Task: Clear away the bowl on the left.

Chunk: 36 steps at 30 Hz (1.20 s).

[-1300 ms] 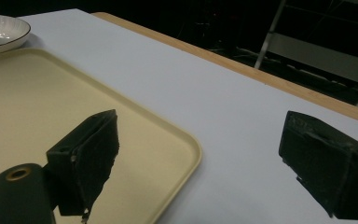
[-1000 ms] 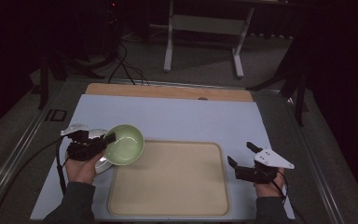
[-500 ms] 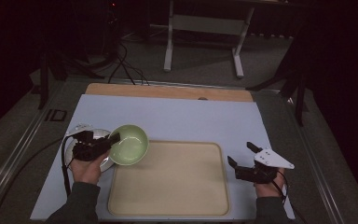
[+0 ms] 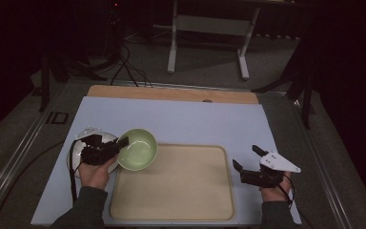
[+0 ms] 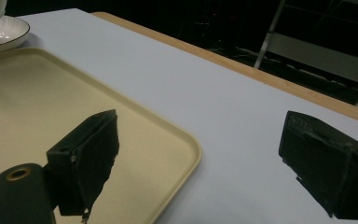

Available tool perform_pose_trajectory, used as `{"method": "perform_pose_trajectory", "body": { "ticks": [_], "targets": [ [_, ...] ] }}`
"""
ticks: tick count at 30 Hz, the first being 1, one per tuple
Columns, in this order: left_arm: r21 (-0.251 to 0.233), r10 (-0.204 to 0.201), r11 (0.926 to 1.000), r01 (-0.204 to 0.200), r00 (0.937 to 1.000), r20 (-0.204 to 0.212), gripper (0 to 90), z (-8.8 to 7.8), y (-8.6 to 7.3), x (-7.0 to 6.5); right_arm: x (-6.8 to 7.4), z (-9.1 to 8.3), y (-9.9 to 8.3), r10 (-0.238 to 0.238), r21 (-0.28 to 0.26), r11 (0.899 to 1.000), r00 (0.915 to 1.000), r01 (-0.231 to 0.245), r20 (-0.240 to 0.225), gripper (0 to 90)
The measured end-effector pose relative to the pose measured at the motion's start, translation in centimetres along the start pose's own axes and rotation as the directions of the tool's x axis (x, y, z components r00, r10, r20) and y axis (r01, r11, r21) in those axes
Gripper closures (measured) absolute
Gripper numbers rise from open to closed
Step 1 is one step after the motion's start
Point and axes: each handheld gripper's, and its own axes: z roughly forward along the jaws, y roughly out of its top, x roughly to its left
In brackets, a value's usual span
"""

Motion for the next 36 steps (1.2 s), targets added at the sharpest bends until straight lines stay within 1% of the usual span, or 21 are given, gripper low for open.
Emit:
{"method": "perform_pose_trajectory", "body": {
  "ticks": [5,13,20,28,36],
  "targets": [
    [0.003,0.013,0.9999,-0.013,0.9999,0.005,78.7,0.4,-0.1,-0.4,0.0,0.0,0.0,-0.001,0.000,1.000,1.0000,0.001,0.000,11.6],
    [0.005,0.019,0.9998,-0.019,0.9996,0.021,78.8,0.9,-0.3,-1.0,0.0,0.0,0.0,0.000,0.000,1.000,1.0000,0.000,0.000,11.6],
    [0.012,0.047,0.9988,-0.048,0.9983,0.034,78.6,1.3,-0.4,-1.5,0.0,0.0,0.0,-0.001,0.000,1.000,1.0000,0.001,0.000,11.6],
    [0.011,0.058,0.9982,-0.058,0.9973,0.046,78.6,1.6,-0.6,-2.1,0.0,0.0,0.0,-0.002,-0.001,1.000,1.0000,0.002,0.002,11.7],
    [0.025,0.068,0.9972,-0.070,0.9957,0.063,78.6,2.3,-0.8,-2.7,0.0,0.0,0.0,-0.002,-0.003,1.000,1.0000,0.002,0.001,11.7]
  ]
}}
